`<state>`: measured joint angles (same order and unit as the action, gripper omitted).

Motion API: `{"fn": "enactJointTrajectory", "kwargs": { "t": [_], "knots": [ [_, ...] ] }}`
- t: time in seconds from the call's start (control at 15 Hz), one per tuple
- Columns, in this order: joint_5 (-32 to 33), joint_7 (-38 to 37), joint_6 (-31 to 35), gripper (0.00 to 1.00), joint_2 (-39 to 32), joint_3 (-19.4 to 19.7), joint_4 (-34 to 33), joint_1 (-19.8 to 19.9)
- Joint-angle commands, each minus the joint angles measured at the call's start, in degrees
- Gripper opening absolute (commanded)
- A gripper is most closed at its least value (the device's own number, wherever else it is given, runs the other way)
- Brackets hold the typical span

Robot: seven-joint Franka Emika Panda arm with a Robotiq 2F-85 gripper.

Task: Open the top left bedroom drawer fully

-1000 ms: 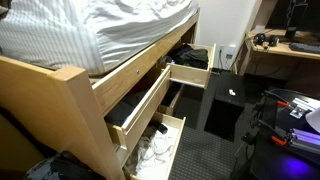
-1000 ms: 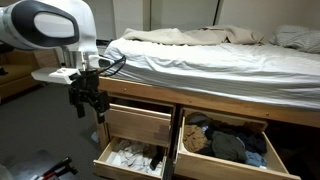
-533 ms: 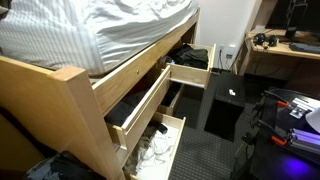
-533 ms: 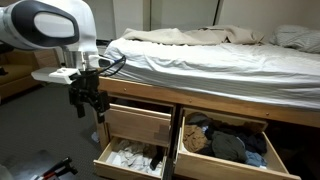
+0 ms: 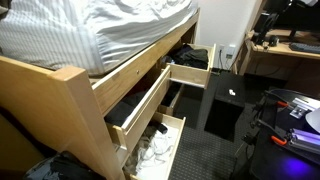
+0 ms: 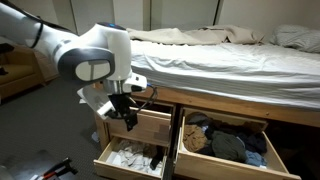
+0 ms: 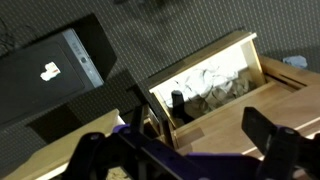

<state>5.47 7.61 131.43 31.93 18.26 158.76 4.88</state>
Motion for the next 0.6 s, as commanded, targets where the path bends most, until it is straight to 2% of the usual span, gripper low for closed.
{"fn": "enactJointTrajectory", "kwargs": {
  "t": [0.0, 0.2, 0.27, 0.4, 0.47, 0.53],
  "knots": [
    [-3.9, 3.5, 3.3, 1.0, -3.1, -1.1, -0.7, 1.3],
    [-5.2, 4.6, 5.5, 1.0, -7.5, -0.6, -2.6, 0.5],
    [-8.4, 4.1, 4.9, 1.0, -9.6, 0.7, -3.4, 0.0],
    [-20.1, 8.0, 10.7, 1.0, -16.5, 5.1, -3.4, -4.7],
    [-25.0, 8.4, 12.9, 1.0, -18.8, 9.9, -3.0, -11.2],
    [-30.1, 9.2, 12.7, 1.0, -19.5, 12.9, -3.1, -15.7]
  ]
}}
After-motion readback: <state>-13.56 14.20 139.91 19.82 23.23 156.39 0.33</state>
